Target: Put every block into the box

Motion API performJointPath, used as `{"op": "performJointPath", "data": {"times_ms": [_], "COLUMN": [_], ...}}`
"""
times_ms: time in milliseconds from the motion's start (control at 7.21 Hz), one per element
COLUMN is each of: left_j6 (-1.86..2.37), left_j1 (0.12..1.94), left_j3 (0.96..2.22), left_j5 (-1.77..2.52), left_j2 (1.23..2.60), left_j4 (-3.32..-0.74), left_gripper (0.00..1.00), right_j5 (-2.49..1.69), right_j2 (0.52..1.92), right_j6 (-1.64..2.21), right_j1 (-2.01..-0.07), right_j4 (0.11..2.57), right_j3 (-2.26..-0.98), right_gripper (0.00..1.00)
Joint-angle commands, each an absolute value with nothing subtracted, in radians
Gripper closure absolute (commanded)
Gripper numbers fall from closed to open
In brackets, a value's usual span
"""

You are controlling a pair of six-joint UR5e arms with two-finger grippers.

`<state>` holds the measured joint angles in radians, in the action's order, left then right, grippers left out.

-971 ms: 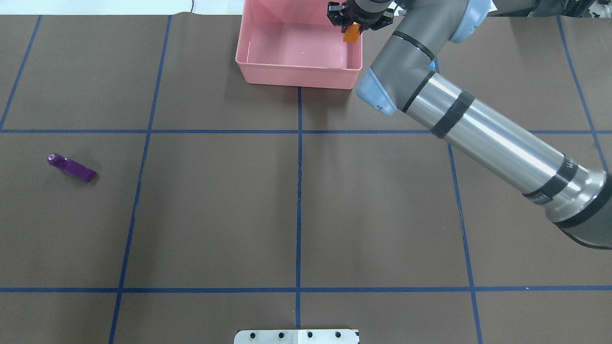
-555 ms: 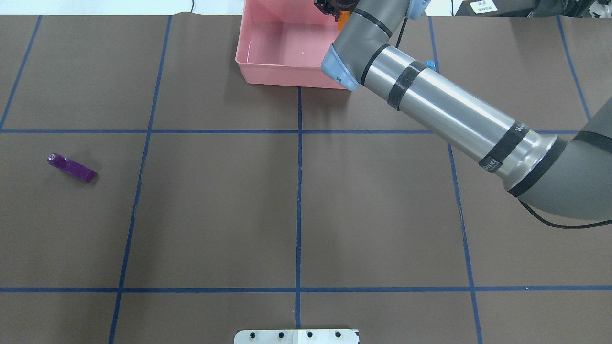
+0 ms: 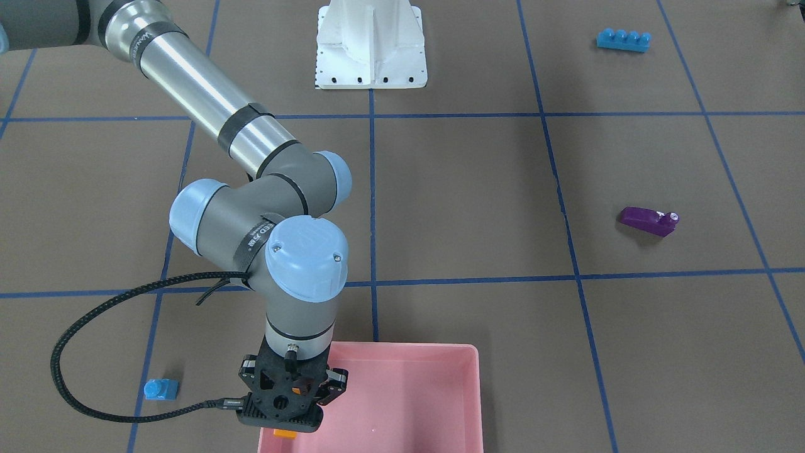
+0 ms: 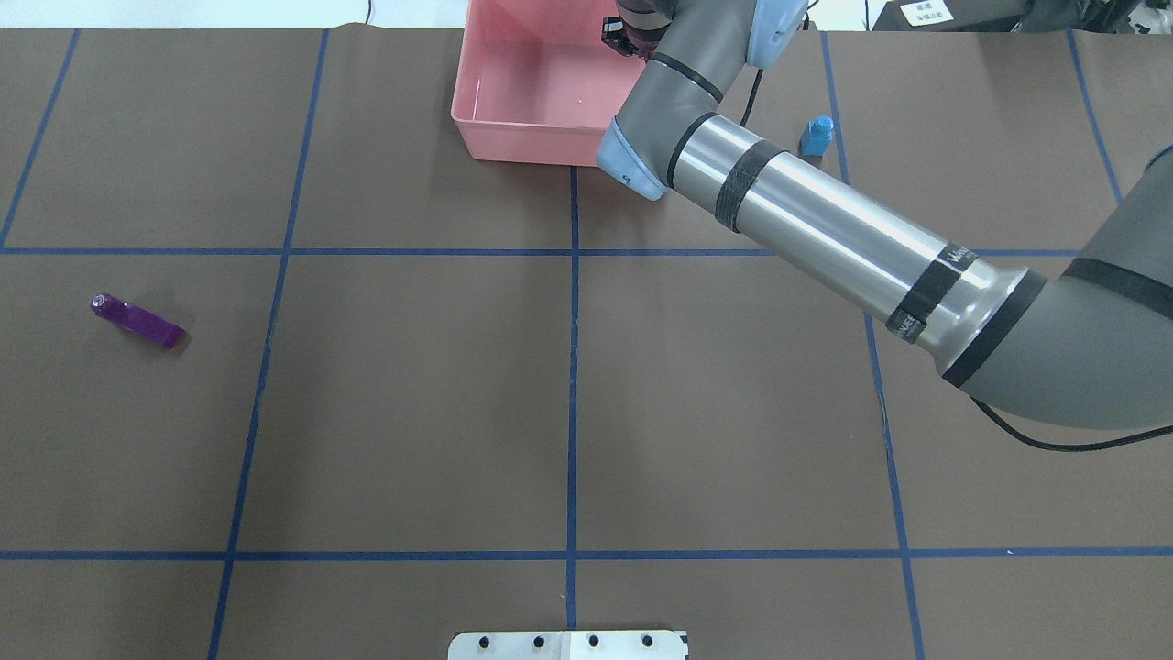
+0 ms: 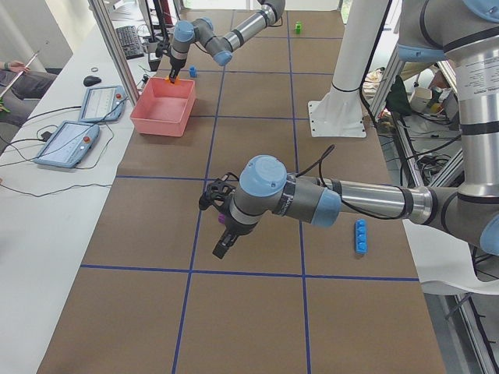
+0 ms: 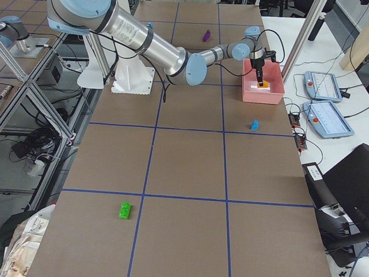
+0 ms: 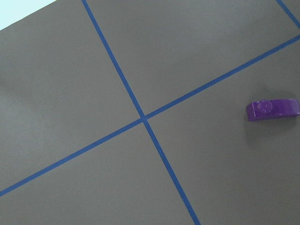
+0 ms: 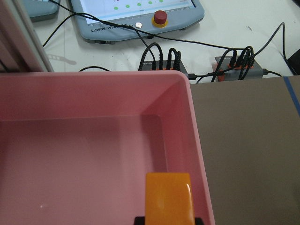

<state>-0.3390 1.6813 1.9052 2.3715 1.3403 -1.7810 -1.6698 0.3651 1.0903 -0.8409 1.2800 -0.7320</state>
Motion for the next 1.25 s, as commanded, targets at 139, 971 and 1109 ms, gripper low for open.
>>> {"op": "performJointPath", "data": {"times_ms": [139,971,1109], "left_j6": [-0.337,-0.327,-0.325], "left_j1": [1.683,1.571,1.536], "left_j3": [1.902,1.887,1.885], "left_j5": [2.37,2.496,2.494], "left_j2": [1.344,1.316,1.315], "left_j4": [-1.833,-1.983,-1.983], "left_gripper": [0.0,0.0,0.0], "right_j5": [-1.763,-2.06,-2.081], "right_j2": [0.365,0.873,1.013], "right_j6": [1.094,0.723,0.598], "right_j1": [-0.859,-1.062,-1.119], "right_j4": [1.293,1.715,1.774], "right_j3": [-0.764,-1.655,-1.81], "right_gripper": [0.0,0.0,0.0]}}
